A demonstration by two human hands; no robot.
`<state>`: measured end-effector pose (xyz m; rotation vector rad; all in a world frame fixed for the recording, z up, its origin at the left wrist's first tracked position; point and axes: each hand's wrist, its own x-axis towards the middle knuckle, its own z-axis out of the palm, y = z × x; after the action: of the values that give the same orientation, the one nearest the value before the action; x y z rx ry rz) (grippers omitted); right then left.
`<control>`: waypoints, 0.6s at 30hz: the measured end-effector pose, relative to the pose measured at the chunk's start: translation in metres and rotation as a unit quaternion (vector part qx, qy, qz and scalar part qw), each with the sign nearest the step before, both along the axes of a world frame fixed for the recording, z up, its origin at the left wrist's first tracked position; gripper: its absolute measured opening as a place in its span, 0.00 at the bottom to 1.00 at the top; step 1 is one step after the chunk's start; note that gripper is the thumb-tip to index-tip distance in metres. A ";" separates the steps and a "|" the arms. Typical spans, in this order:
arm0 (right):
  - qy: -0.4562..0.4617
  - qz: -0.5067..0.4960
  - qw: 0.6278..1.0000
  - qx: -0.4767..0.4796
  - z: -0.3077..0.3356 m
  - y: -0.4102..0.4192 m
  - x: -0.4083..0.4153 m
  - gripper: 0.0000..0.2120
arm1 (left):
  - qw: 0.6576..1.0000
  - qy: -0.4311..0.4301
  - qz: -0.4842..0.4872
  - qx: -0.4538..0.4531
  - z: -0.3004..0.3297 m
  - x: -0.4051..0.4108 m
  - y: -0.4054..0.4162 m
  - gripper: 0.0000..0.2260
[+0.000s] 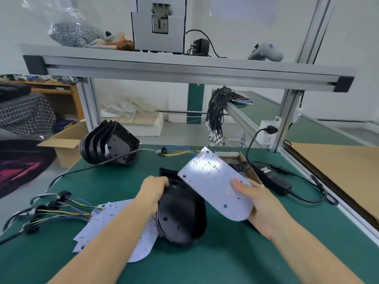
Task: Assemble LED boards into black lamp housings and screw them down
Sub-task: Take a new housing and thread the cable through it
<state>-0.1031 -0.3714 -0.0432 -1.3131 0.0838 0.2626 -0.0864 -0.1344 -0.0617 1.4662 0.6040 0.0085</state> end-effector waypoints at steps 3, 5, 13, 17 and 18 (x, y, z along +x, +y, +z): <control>-0.010 -0.003 0.997 -0.079 -0.010 -0.011 -0.003 0.12 | 0.988 -0.054 0.086 -0.118 0.011 0.008 0.018 0.11; -0.027 -0.013 0.990 -0.138 -0.016 -0.015 -0.005 0.07 | 0.981 -0.063 0.108 -0.150 0.016 0.006 0.028 0.12; -0.081 -0.037 0.879 -0.469 -0.013 -0.008 -0.001 0.10 | 0.966 -0.090 -0.022 -0.242 0.024 0.000 0.043 0.06; -0.111 0.066 0.687 -0.715 0.007 -0.005 0.005 0.22 | 0.975 -0.132 0.110 -0.139 0.023 0.011 0.031 0.06; -0.155 0.058 0.675 -0.719 0.014 0.001 0.006 0.27 | 0.975 -0.161 0.133 -0.079 0.022 0.012 0.026 0.05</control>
<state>-0.0967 -0.3704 -0.0292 -2.9588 -0.1271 0.0166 -0.0745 -0.1087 -0.0398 1.1885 0.5176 0.3933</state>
